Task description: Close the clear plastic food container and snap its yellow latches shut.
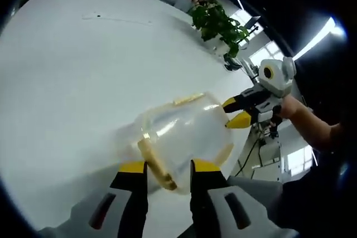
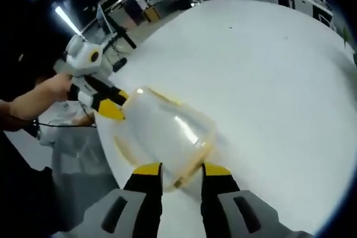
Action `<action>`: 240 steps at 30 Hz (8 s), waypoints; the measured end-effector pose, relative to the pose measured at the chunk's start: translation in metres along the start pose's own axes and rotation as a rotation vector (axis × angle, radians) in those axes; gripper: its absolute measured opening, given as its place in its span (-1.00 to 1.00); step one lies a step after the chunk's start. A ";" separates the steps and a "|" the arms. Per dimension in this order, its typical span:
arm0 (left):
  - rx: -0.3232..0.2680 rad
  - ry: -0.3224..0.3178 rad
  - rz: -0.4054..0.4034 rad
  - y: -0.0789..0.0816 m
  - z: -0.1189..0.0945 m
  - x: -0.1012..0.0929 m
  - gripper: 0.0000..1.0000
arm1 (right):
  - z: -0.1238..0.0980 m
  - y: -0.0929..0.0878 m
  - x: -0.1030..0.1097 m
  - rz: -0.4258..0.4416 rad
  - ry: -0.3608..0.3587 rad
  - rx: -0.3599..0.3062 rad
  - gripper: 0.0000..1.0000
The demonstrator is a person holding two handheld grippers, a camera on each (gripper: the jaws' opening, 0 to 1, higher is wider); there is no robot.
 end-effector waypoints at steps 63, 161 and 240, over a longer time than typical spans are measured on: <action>0.157 0.164 0.669 0.011 0.005 -0.053 -0.27 | -0.008 0.016 0.029 -0.590 -0.042 -0.120 -0.61; 0.420 0.250 1.021 -0.005 0.053 -0.067 0.03 | 0.070 0.114 0.052 -0.823 0.301 0.181 -0.48; 0.380 0.196 1.101 -0.007 0.042 -0.077 -0.09 | 0.017 0.073 0.059 -0.743 0.084 -0.031 -0.24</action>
Point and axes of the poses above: the point that each gripper's makers call its tool centre point, and the gripper's own axes: z roughly forward along the fingers, x roughly to its left, y roughly out of its top, the point moved 9 cm from there along -z, roughly backward along the fingers, and after that the axes turned 15 degrees about -y, right-handed, at the moved point
